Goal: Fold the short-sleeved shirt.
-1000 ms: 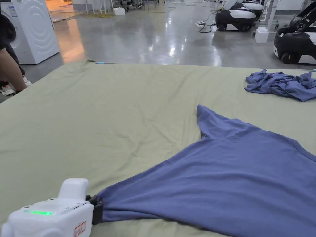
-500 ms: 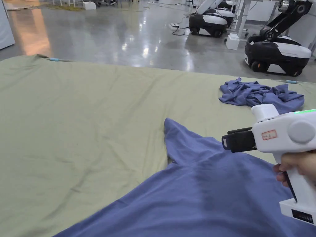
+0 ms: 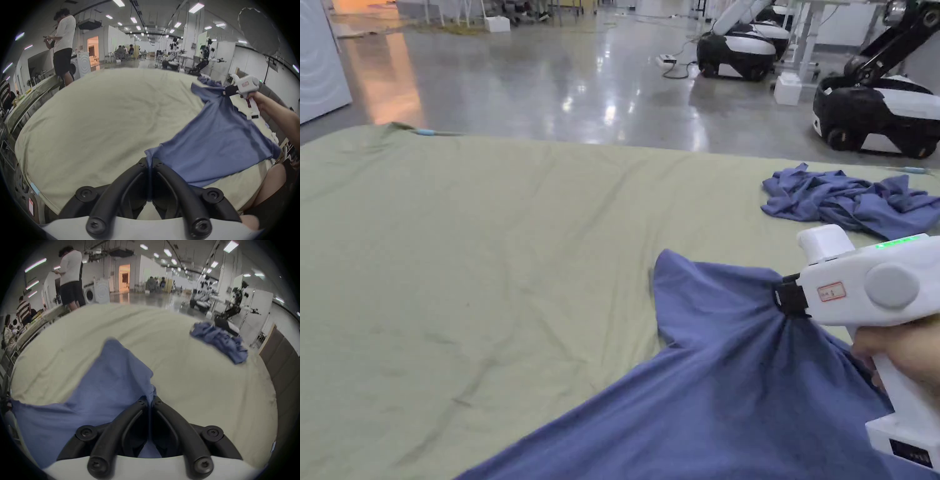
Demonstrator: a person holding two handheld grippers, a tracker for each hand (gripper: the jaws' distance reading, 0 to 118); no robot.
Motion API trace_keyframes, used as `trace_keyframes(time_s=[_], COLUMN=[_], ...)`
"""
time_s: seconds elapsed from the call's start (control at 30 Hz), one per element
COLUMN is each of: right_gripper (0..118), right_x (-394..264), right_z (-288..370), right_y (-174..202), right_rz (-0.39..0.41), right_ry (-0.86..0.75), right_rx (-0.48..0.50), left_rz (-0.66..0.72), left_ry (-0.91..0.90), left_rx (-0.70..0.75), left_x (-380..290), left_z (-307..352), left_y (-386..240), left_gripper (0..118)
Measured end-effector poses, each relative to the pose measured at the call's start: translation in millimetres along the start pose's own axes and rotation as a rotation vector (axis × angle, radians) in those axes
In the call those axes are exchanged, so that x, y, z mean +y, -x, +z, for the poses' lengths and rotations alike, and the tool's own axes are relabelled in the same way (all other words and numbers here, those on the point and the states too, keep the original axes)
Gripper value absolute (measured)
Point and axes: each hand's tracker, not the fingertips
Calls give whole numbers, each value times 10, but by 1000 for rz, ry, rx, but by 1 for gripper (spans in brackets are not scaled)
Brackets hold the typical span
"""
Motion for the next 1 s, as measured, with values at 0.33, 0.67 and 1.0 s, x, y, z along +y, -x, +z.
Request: trace_keyframes(time_s=[0.33,0.67,1.0], right_gripper=[6,6,6], right_x=[38,352,1470], right_z=[3035,4905,4433], right_y=[-298,-534,-658], right_rz=[-68,-120,-101], right_ry=[-396,-658,-860], right_rx=[-184,-307,-370], left_rz=[-80,-110,-76], left_ry=[-355,-600,-779], left_rx=[-51,-56,181], left_x=[1398,2900,4111], left_z=[1067,1899,1477], left_y=[-172,-284,-309], left_gripper=[3,3,3])
